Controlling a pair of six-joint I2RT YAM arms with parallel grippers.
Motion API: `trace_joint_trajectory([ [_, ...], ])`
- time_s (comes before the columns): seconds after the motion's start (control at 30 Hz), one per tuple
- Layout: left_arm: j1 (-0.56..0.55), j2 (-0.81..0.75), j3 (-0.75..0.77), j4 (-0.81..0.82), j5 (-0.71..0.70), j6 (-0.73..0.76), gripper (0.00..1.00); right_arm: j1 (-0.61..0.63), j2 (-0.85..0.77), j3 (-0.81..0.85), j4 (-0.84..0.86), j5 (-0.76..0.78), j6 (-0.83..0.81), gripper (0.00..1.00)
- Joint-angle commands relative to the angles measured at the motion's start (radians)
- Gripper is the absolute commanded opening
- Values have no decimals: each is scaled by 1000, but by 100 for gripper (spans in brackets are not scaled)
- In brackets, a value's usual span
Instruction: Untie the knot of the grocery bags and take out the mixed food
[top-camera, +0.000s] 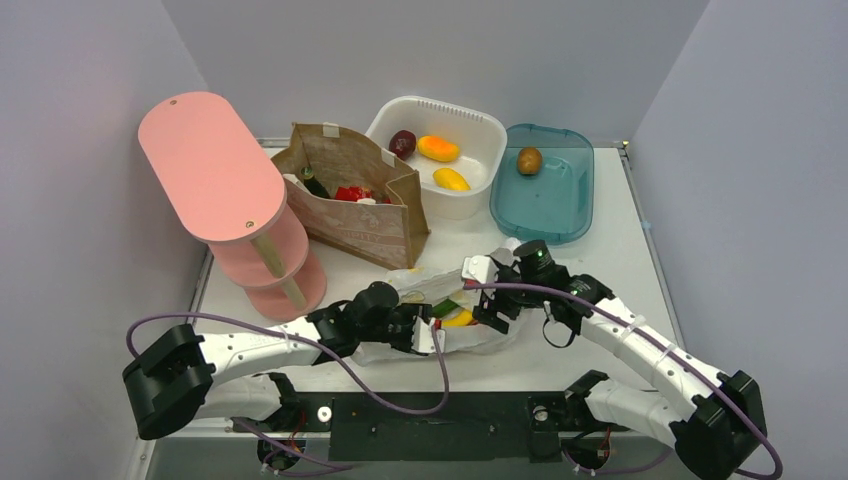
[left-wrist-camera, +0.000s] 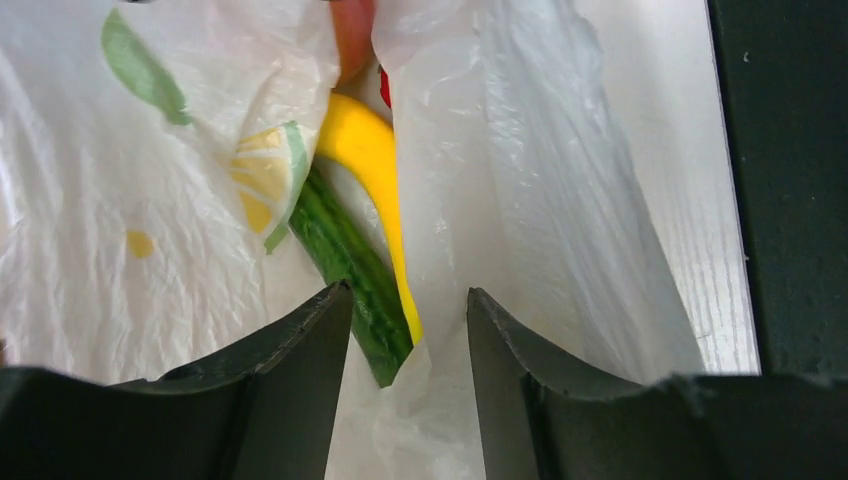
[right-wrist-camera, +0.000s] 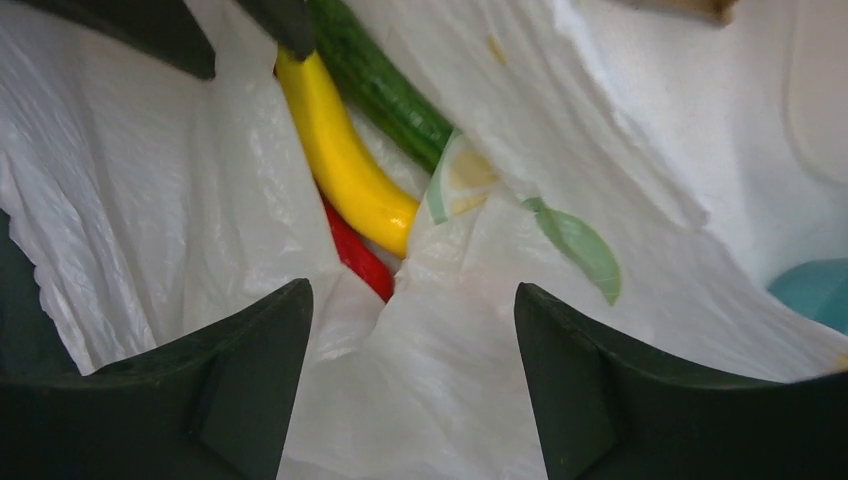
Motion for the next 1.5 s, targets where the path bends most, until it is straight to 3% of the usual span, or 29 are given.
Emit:
trace_joint_trajectory([
  [0.0,2,-50,-61,165,-61,-98,42,33,-4,-107,56,54,-125,67],
  [0.3,17,-13,-52,242,-211,-294,28,97,-9,-172,79,150,-198,65],
  [0.6,18,0,15,286,-175,-382,22,101,-16,-104,106,127,-74,64],
  [0.93,28,84,49,312,-199,-465,15,98,-64,-124,80,90,-97,42],
  [1.1,32,143,34,258,-192,-422,11,44,-122,-136,84,89,-69,41],
  [1.27,23,200,39,135,-172,-285,7,-37,-139,-110,71,75,-25,47],
  [1.47,-37,247,127,14,-210,-187,11,-82,-117,-85,29,64,-24,56],
])
